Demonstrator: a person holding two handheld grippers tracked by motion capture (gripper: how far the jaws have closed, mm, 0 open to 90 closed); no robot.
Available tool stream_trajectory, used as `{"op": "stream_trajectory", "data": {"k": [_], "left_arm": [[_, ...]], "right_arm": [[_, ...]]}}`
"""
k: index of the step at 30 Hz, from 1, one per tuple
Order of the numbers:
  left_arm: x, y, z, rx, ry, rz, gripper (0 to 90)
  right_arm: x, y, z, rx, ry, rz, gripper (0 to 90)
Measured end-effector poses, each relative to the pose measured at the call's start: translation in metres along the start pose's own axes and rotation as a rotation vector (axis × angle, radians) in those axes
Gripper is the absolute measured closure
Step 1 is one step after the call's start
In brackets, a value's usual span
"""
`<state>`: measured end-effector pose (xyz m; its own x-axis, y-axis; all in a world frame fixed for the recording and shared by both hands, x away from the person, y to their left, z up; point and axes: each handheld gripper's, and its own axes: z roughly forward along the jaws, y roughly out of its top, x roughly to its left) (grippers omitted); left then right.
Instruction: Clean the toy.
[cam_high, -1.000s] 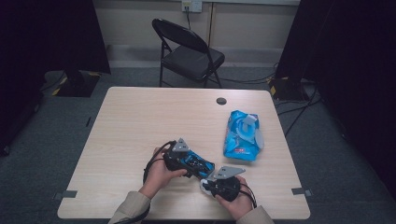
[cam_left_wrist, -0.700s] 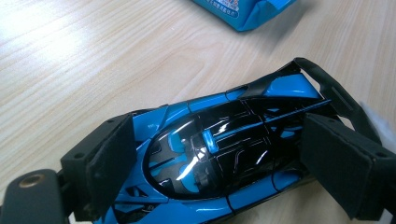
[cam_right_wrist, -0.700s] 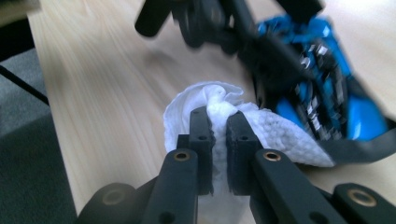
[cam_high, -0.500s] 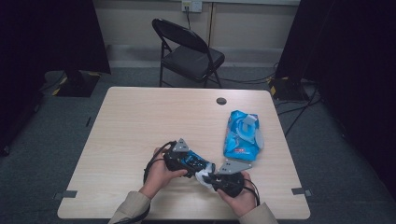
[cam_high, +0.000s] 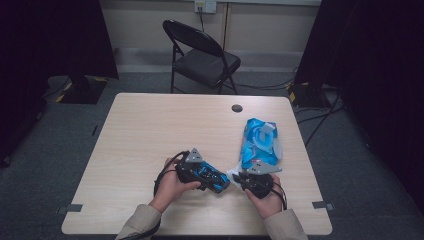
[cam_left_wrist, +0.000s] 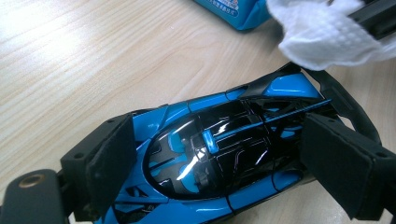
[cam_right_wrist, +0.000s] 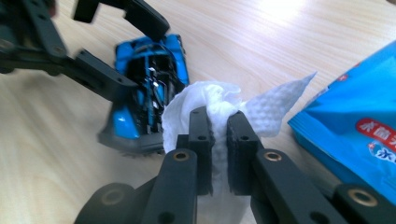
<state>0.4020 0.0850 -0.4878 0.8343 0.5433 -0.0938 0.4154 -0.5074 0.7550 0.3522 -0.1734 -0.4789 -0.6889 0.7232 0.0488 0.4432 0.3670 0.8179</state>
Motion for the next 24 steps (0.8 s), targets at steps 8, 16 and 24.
{"op": "stream_trajectory", "data": {"k": [8, 16, 24], "left_arm": [[0.0, 0.0, 0.0, 0.002, -0.002, -0.004, 10.8], [0.0, 0.0, 0.0, -0.001, -0.001, -0.002, 10.8], [0.0, 0.0, 0.0, -0.001, -0.003, -0.003, 10.8]], "right_arm": [[-0.003, -0.004, 0.011, 0.012, -0.015, 0.009, 83.1], [-0.004, -0.009, 0.019, 0.058, -0.021, 0.007, 83.4], [0.0, -0.013, 0.021, 0.084, -0.019, -0.013, 83.6]]}}
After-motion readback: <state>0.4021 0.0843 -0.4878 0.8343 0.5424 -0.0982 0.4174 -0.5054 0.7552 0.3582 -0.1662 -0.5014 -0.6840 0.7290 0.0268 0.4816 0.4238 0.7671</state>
